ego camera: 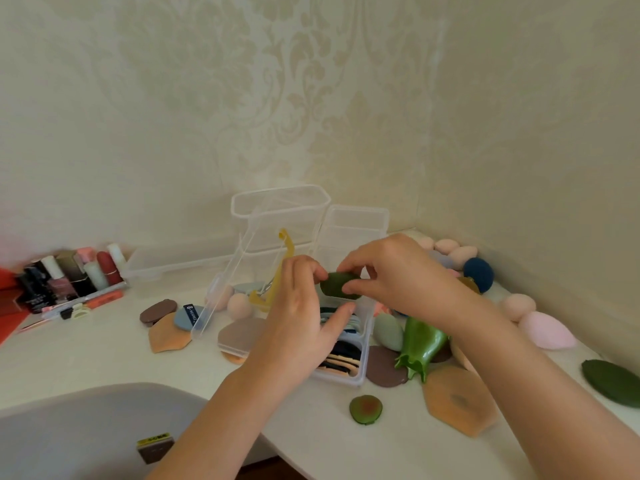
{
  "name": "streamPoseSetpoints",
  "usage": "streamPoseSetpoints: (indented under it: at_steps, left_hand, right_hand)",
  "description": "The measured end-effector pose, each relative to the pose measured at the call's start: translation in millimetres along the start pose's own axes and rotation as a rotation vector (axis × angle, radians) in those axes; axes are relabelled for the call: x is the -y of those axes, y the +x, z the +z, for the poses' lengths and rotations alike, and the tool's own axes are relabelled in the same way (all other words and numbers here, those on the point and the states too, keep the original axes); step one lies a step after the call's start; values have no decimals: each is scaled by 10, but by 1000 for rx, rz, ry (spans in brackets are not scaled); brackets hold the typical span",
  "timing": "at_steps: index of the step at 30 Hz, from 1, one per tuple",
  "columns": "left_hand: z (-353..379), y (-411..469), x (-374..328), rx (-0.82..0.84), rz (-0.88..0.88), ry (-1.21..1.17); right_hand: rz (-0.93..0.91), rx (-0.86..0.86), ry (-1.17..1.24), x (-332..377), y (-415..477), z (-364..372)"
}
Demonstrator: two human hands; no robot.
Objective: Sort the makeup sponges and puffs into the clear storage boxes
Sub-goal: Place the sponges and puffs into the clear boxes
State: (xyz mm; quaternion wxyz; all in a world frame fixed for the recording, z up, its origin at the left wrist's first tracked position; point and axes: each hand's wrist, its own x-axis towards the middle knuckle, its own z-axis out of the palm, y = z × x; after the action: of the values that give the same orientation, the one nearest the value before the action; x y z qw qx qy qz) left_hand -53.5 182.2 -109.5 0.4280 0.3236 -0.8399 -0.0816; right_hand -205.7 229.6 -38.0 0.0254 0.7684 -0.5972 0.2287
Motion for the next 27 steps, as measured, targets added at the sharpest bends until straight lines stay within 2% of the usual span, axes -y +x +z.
streamPoseSetpoints:
  at_steps: [5,9,11,13,15,17,20,23,25,27]
  left_hand:
    - [-11,-19,-13,45,-11,21]
    - [-46,-4,-73,127,10,109]
    - [-40,15,-78,156,24,146]
    - [-23,32,-44,173,71,168]
    - [-6,45,1,171,93,163]
    - [14,56,27,170,88,157]
    - [37,86,35,169,83,127]
    - [35,131,55,198,70,37]
    - [26,131,64,207,62,-12]
    - [16,126,59,208,54,-27]
  right_hand:
    - [-119,115,-319,36,26,147]
    - [-51,184,-152,64,-19,32]
    - [43,146,63,47,-53,-98]
    - [174,-3,150,-83,-37,-200]
    - [356,-194,17,-336,-6,-265]
    - [592,-250,-140,-647,-12,-315]
    - [898,22,-248,-1000,-75,-316]
    - [964,325,-325,-1116,-129,-250]
    - [950,396,-320,-1130,-140,-221]
    - [961,378,-281,-1125,-138,-219]
